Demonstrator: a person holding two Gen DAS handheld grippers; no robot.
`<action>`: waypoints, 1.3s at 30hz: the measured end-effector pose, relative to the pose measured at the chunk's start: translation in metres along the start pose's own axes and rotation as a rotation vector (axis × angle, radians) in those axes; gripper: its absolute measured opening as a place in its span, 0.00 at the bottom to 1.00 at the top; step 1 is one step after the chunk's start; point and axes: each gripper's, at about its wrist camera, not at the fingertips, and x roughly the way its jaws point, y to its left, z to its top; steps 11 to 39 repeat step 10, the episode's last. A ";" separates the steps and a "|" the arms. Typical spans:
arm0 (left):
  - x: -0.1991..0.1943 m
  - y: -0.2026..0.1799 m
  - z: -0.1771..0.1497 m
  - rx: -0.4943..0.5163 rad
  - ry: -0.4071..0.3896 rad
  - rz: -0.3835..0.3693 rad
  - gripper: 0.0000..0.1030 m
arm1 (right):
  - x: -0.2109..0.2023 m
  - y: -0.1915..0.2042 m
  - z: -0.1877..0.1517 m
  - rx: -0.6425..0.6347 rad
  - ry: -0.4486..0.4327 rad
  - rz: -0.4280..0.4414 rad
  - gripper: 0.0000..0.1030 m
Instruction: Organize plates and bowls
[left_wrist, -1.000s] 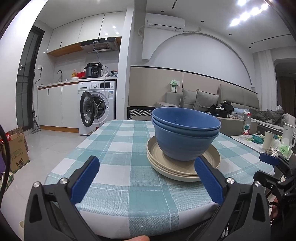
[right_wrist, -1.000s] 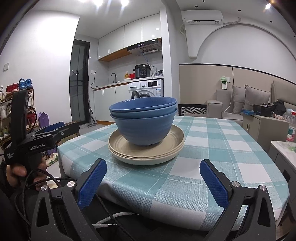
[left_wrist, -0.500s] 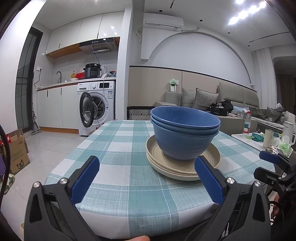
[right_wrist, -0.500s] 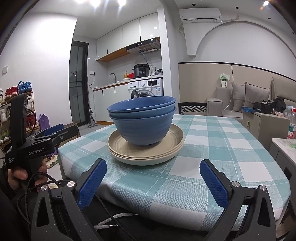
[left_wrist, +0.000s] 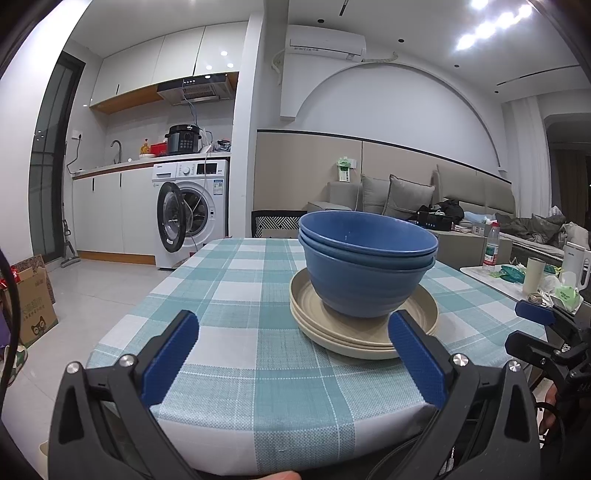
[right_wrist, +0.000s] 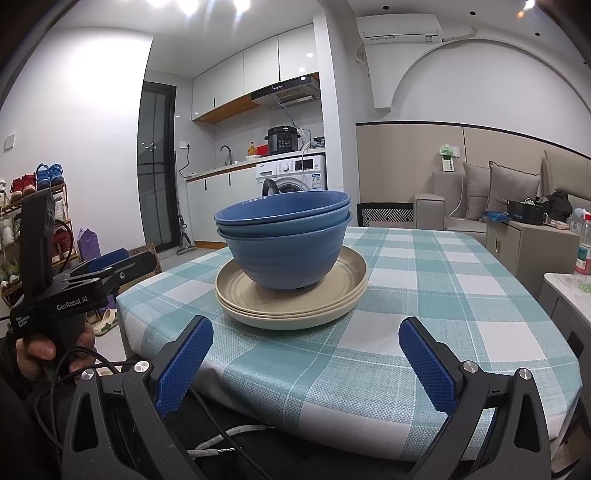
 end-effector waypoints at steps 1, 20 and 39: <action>0.000 0.000 0.000 0.000 0.000 -0.001 1.00 | 0.000 0.000 0.000 -0.001 -0.001 -0.001 0.99; 0.000 0.000 0.000 -0.002 -0.002 -0.008 1.00 | 0.000 0.000 0.000 0.000 0.001 0.001 0.99; 0.000 0.000 0.000 -0.002 -0.002 -0.008 1.00 | 0.000 0.000 0.000 0.000 0.001 0.001 0.99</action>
